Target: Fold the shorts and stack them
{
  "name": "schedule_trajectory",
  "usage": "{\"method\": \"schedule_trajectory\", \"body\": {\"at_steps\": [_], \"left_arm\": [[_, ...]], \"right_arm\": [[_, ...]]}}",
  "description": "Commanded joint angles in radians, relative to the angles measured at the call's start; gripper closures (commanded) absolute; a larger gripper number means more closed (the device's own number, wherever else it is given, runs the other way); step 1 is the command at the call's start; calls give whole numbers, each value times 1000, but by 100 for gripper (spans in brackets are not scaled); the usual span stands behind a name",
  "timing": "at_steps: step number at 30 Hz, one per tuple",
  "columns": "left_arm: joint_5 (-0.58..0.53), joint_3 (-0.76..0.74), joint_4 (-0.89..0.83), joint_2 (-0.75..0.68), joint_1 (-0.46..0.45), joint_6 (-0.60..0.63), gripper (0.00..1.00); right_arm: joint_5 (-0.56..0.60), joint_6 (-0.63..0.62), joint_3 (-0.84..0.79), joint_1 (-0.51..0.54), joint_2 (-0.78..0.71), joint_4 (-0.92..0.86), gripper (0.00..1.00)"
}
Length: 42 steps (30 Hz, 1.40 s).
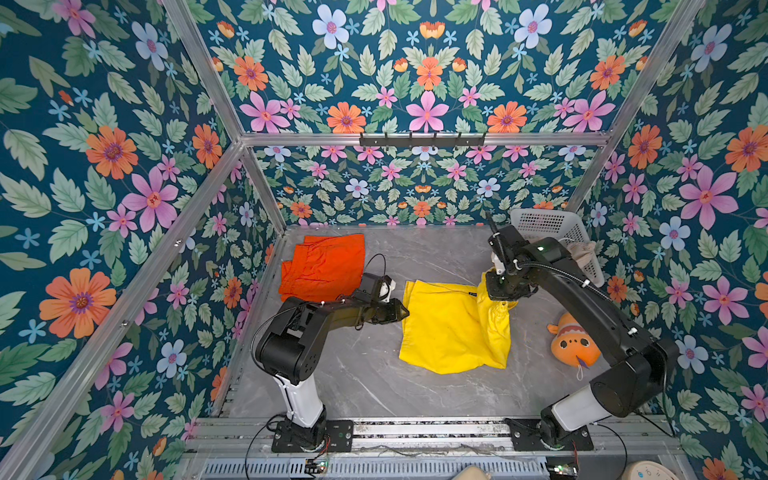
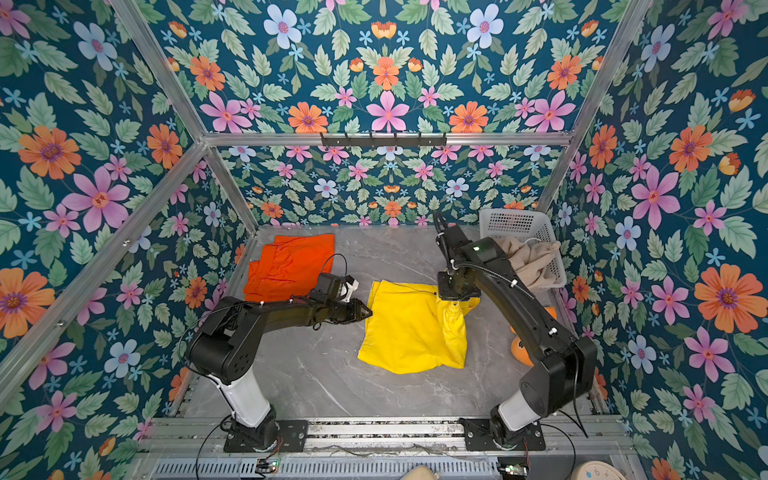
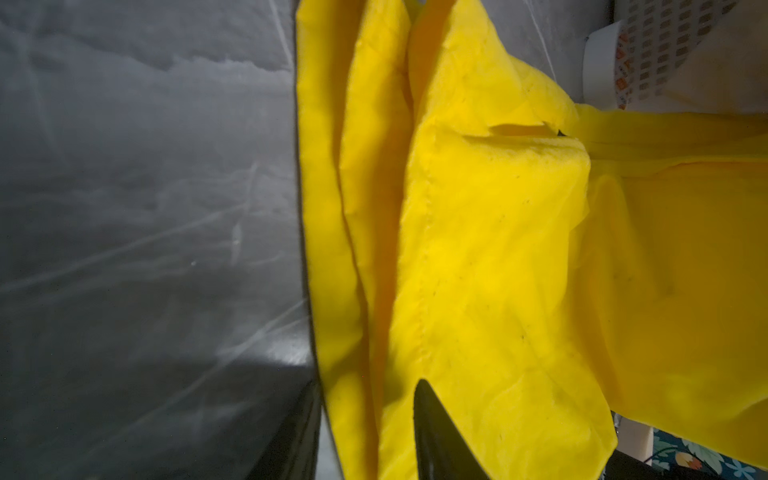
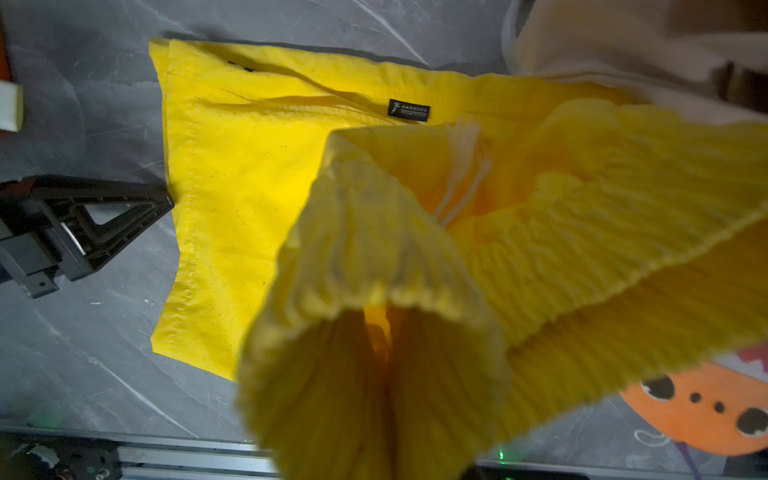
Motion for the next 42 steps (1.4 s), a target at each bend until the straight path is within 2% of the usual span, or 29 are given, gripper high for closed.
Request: {"method": "schedule_trajectory", "body": {"at_steps": [1,6,13,28,31,33,39,42], "left_arm": [[-44,-14,-44,23,-1,-8,66],[-54,-20,-44,32,-1,-1,75],[-55,-29,-32,35,-1,-8,79],[-59,-25,-31,38,-1,-8,79],[-65,-24,-39,37,-1,-4,79],[-74,-22,-49,28,-1,-1,77],[-132,14,-149,-68,8,12,54],[-172,28,-202,-154,23,2,44]], "right_arm": [[69,30,50,74,54,-24,95],[102,43,153,183,188,-55,95],[82,36,282,297,346,-89,95],[-145,105,276,358,496,71,90],[-182,115,238,358,495,133,81],[-228,119,208,358,492,185,68],[-326,152,91,337,380,330,35],[-369,191,-27,305,252,439,34]]}}
